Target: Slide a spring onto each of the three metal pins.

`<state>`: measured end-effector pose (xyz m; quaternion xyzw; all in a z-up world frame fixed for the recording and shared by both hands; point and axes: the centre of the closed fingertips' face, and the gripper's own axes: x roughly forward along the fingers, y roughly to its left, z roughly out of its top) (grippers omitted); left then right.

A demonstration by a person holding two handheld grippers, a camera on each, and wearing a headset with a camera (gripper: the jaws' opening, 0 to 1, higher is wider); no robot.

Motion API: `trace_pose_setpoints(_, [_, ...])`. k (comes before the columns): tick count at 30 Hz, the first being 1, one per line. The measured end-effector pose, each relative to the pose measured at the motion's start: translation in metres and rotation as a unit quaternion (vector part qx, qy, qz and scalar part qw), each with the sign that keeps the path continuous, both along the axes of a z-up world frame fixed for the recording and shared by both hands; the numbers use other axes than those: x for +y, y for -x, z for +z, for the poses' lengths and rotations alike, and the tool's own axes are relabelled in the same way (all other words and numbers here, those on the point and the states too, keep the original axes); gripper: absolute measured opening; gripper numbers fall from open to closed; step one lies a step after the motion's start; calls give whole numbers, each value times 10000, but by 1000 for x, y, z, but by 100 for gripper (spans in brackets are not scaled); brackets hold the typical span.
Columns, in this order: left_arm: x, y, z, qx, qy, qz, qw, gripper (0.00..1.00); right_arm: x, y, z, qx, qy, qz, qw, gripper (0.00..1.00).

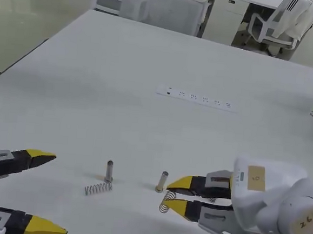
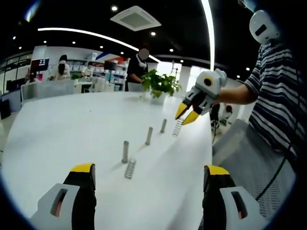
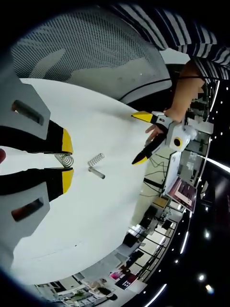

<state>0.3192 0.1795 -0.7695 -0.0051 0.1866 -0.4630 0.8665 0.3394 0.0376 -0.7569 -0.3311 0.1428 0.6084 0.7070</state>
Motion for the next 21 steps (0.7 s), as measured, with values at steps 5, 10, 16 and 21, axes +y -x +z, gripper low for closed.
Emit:
trace_pose_setpoints(5, [3, 3, -2, -6, -107, -12, 9999, 96, -1, -5, -1, 12, 21, -80, 10000, 7])
trace_pose_setpoints(10, [4, 3, 0, -2, -55, 41, 10000, 98, -2, -11, -1, -9, 17, -155, 9999, 7])
trace_pose_setpoints(16, [6, 1, 0, 2, -41, 110, 9999, 98, -3, -22, 1, -45, 3, -250, 9997, 7])
trace_pose_setpoints(21, [5, 1, 0, 13, -34, 119, 9999, 98, -3, -38, 4, -132, -62, -440, 9989, 7])
